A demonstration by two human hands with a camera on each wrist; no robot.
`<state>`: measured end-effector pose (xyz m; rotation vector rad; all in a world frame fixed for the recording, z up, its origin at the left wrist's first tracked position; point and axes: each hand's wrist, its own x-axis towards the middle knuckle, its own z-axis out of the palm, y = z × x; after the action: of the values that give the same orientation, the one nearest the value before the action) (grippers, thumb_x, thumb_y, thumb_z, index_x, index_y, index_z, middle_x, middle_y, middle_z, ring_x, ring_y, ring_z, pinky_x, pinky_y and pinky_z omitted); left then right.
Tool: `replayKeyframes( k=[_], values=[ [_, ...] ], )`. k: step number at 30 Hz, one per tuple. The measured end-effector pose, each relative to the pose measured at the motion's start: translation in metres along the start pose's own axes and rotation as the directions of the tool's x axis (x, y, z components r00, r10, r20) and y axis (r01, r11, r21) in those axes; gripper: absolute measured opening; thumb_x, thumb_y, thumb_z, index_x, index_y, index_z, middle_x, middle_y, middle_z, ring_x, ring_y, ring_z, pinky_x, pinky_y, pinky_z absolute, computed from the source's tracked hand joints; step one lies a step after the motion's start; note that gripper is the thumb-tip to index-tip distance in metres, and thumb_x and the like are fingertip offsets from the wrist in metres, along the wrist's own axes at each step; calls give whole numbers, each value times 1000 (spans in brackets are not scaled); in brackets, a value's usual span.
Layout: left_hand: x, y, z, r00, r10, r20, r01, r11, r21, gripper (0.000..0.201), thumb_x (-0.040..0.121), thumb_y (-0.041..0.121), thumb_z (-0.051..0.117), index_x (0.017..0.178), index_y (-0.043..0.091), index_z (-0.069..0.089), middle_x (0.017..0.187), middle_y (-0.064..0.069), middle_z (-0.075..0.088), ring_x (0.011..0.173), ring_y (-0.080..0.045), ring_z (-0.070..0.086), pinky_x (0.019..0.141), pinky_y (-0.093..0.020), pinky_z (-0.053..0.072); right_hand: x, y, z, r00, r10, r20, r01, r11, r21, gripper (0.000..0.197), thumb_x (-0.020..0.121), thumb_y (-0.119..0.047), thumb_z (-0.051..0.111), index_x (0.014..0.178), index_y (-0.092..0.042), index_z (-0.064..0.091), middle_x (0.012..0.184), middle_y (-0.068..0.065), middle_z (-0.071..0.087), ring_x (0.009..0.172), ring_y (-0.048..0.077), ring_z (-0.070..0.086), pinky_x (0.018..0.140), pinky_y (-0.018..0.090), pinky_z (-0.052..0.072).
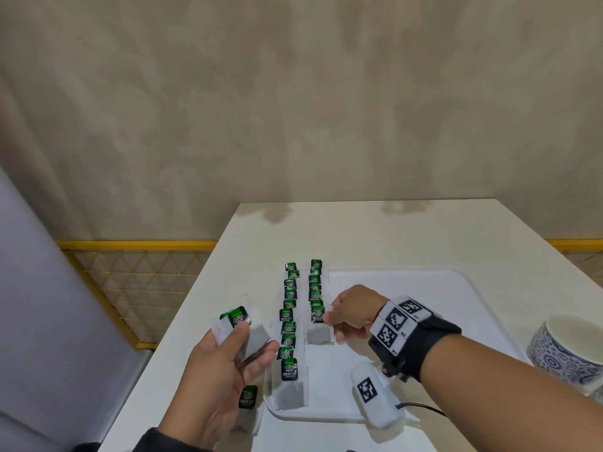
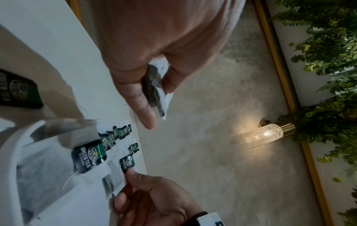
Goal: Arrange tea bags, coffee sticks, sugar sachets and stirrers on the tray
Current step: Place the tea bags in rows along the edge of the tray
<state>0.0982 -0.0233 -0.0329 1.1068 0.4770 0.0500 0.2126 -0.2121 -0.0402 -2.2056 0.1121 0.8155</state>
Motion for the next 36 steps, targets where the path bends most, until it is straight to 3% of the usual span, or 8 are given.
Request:
replayKeyframes(
  k=[5, 11, 14, 16, 21, 24, 30, 36],
  values=[
    [2, -1, -4, 1000, -15, 3, 15, 1000, -2, 18, 96, 10, 52, 110, 0, 56, 103, -29, 66, 82, -38, 70, 61, -36, 61, 1, 1, 4, 995, 10, -96, -11, 1000, -11, 28, 89, -19, 65, 65, -11, 53, 58, 4, 57, 24, 6, 42, 35, 10, 30],
    [5, -3, -4, 997, -56, 47, 56, 998, -7, 18, 96, 6, 51, 110, -4, 55, 107, -30, 65, 87, -43, 70, 67, -42, 61, 5, -1, 4, 995, -24, -101, 5, 984, -177, 38, 84, -24, 68, 54, -14, 47, 37, -4, 47, 23, 7, 40, 40, 12, 31],
    [5, -2, -4, 994, -68, 86, 69, 998, -13, 16, 95, 2, 48, 106, -7, 56, 100, -30, 68, 88, -43, 70, 70, -45, 60, -1, -3, 4, 988, -80, -135, 46, 970, -238, 36, 84, -27, 70, 59, -13, 47, 46, -1, 51, 27, 7, 40, 42, 16, 33],
    [4, -2, -4, 989, -46, 140, 43, 999, 22, 17, 96, 0, 47, 107, -5, 59, 97, -25, 72, 88, -41, 70, 67, -39, 61, -9, -4, 4, 970, -195, -146, 159, 961, -226, 30, 86, -26, 67, 66, -14, 47, 56, 0, 56, 38, 8, 46, 44, 19, 35],
    [-1, -2, -3, 970, 38, 240, -76, 986, 148, 23, 93, -1, 51, 112, 4, 63, 104, -15, 73, 95, -32, 70, 70, -34, 61, -45, -15, 13, 895, -442, 67, 418, 881, 221, 19, 89, -33, 66, 89, -15, 60, 80, 0, 69, 61, 12, 61, 55, 22, 44],
    [-4, -2, 0, 968, 76, 238, -117, 980, 164, 24, 90, -2, 55, 111, 6, 64, 101, -14, 74, 93, -33, 71, 70, -35, 60, -58, -15, 18, 866, -490, 99, 461, 860, 220, 22, 84, -33, 73, 89, -14, 65, 80, 1, 70, 63, 15, 64, 54, 23, 43],
    [-6, -7, 5, 979, 85, 187, -118, 978, 170, 17, 93, 3, 54, 106, 7, 65, 98, -11, 75, 86, -28, 73, 62, -29, 60, -56, -4, 14, 911, -410, 53, 400, 906, 140, 22, 83, -18, 75, 69, -16, 58, 61, 0, 66, 49, 10, 58, 45, 20, 36],
    [-2, -6, -7, 997, -14, 78, 4, 992, 128, 20, 101, 9, 42, 113, 7, 57, 108, -16, 70, 84, -35, 73, 77, -41, 60, -33, 21, 0, 990, -141, 21, 140, 988, 61, 25, 86, -21, 71, 66, -12, 61, 73, 15, 69, 62, 21, 56, 47, 23, 34]
  ],
)
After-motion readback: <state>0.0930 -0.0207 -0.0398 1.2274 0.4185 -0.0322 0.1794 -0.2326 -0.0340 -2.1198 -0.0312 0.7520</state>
